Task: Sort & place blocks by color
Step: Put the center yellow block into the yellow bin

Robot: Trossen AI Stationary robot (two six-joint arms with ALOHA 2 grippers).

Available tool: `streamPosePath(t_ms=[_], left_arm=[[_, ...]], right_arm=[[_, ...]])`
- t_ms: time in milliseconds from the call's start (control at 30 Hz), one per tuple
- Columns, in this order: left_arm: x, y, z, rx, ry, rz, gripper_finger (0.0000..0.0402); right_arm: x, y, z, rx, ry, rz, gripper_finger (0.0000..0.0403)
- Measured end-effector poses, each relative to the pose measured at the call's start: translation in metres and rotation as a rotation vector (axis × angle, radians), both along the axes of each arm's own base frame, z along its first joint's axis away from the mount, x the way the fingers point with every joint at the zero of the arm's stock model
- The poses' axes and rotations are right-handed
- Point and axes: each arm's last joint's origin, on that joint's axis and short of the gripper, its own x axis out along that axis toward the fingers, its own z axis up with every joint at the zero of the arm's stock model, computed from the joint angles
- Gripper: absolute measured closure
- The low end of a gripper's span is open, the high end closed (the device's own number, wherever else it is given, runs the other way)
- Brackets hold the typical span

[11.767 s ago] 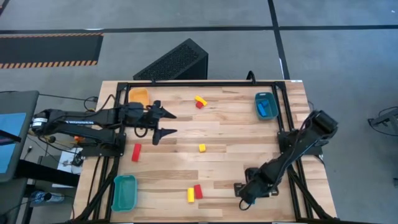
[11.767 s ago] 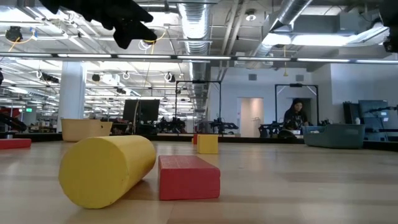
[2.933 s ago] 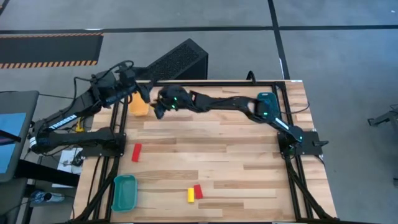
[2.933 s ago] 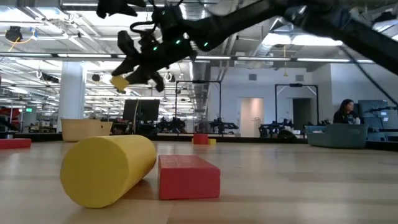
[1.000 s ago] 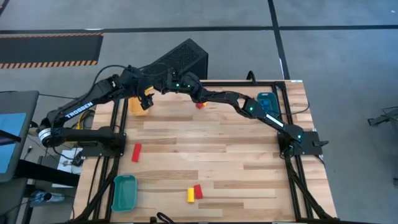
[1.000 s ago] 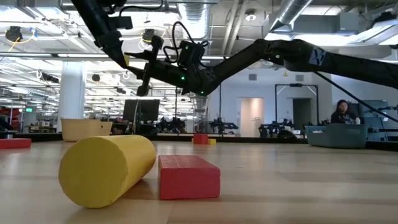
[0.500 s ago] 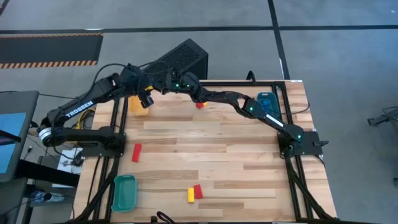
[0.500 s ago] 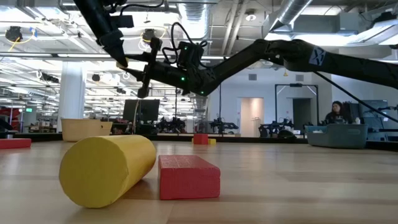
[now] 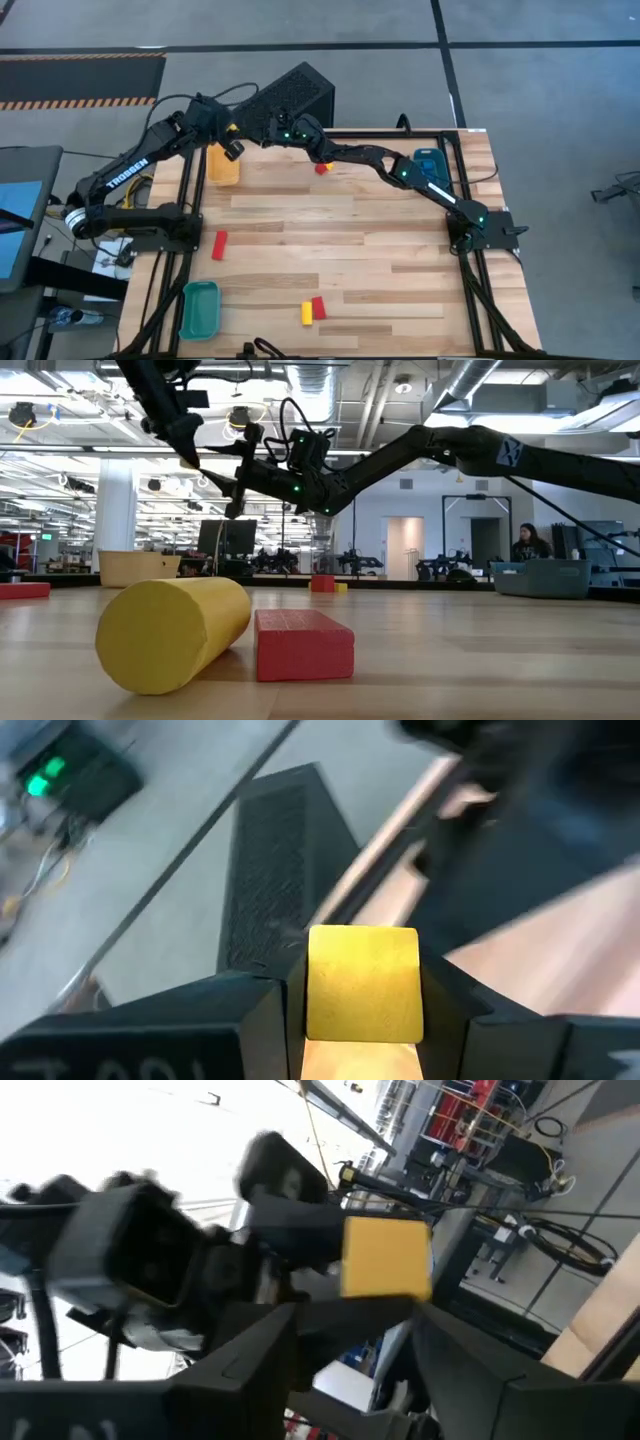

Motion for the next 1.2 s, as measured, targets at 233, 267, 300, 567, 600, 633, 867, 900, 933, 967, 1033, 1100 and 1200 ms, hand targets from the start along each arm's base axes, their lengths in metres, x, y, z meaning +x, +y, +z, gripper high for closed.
streamPosePath(t_ms=[233,267,300,567,600,633,867,900,933,967,1033,1100,1200], left_arm=[[-0.014,0.003,0.007,-0.008,-0.108,0.114,0.0301],[-0.017,-0.001,0.011,0.006,-0.138,0.111,0.0301],[-0.02,-0.004,0.016,0.023,-0.168,0.103,0.0301],[-0.046,-0.033,0.041,0.116,-0.336,0.105,0.0301],[-0.048,-0.036,0.042,0.123,-0.349,0.106,0.0301],[-0.05,-0.038,0.044,0.129,-0.36,0.106,0.0301],[-0.055,-0.043,0.042,0.117,-0.349,0.108,0.0301],[-0.054,-0.043,0.039,0.11,-0.345,0.106,0.0301],[-0.054,-0.043,0.035,0.096,-0.343,0.097,0.0301],[-0.053,-0.043,0.03,0.077,-0.345,0.089,0.0301],[-0.051,-0.042,0.018,0.038,-0.372,0.08,0.0301],[-0.05,-0.042,0.007,0.01,-0.406,0.076,0.0301],[-0.048,-0.041,-0.01,-0.002,-0.454,0.083,0.0301]], right_arm=[[-0.003,-0.008,0.001,-0.026,-0.011,-0.048,0.0228],[-0.004,-0.009,0.001,-0.04,-0.012,-0.06,0.0241],[-0.004,-0.009,0.001,-0.049,-0.014,-0.075,0.0254],[0.006,0.017,0.017,-0.161,0.006,-0.085,0.0349],[0.008,0.025,0.022,-0.195,0.018,-0.086,0.0357],[0.01,0.031,0.028,-0.234,0.034,-0.091,0.0366],[0.005,0.058,0.075,-0.548,0.298,-0.211,0.0396],[0.001,0.058,0.085,-0.586,0.343,-0.253,0.0394],[-0.005,0.059,0.096,-0.62,0.39,-0.291,0.0392],[-0.011,0.059,0.107,-0.654,0.437,-0.329,0.0392],[-0.023,0.059,0.124,-0.704,0.505,-0.391,0.0394],[-0.033,0.06,0.136,-0.74,0.558,-0.428,0.0398],[-0.047,0.063,0.147,-0.794,0.64,-0.466,0.0399]])
